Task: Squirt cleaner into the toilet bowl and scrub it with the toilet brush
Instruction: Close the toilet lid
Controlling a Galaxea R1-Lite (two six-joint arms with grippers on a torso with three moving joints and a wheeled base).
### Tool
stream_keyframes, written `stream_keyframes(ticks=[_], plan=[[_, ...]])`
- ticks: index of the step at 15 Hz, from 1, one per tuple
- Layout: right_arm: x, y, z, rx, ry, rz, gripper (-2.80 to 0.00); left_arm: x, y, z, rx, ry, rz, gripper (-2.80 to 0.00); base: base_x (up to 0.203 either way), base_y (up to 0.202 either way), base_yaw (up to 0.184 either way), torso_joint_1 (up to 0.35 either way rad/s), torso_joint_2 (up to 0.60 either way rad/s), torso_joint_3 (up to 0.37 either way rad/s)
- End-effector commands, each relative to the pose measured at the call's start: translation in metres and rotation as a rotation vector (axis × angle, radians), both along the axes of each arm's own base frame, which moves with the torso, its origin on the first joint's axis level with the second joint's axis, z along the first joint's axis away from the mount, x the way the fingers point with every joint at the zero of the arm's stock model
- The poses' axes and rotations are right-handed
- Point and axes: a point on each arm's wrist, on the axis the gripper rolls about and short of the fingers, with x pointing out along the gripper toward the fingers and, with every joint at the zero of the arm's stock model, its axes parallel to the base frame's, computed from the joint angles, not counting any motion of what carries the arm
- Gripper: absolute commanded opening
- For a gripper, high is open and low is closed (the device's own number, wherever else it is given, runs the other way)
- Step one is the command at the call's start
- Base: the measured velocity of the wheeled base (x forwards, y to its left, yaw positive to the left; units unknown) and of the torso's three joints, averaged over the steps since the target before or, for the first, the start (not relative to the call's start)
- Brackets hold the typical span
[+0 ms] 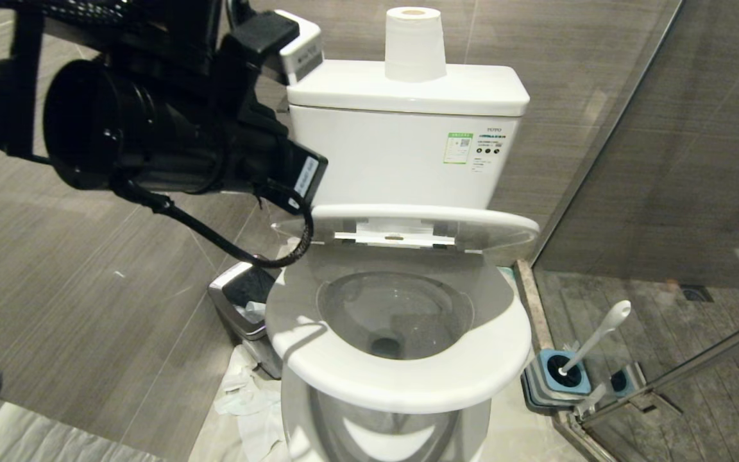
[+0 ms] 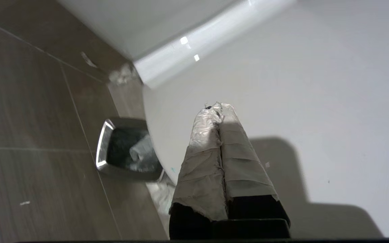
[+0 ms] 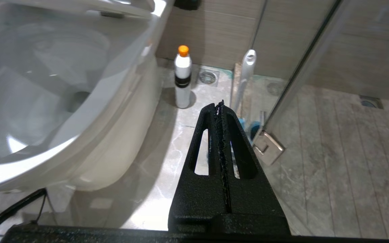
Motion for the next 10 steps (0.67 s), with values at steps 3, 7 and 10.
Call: stream_keyframes(ticks=[3, 7, 10], plan=[[0.001, 0.0, -0.003, 0.0, 0.012, 0.001, -2.8, -0.003, -0.005, -0.026, 0.133, 0.157, -0.013, -2.8, 0.0, 0.0, 0.0, 0.0, 0.0, 0.0], [0.001, 0.0, -0.003, 0.0, 0.012, 0.0, -2.8, -0.021, -0.009, -0.05, 0.214, 0.254, -0.044, -2.8, 0.0, 0.0, 0.0, 0.0, 0.0, 0.0], [0.001, 0.0, -0.003, 0.0, 0.012, 0.001, -2.8, -0.029, -0.013, -0.07, 0.272, 0.305, -0.072, -2.8, 0.0, 0.0, 0.0, 0.0, 0.0, 0.0]])
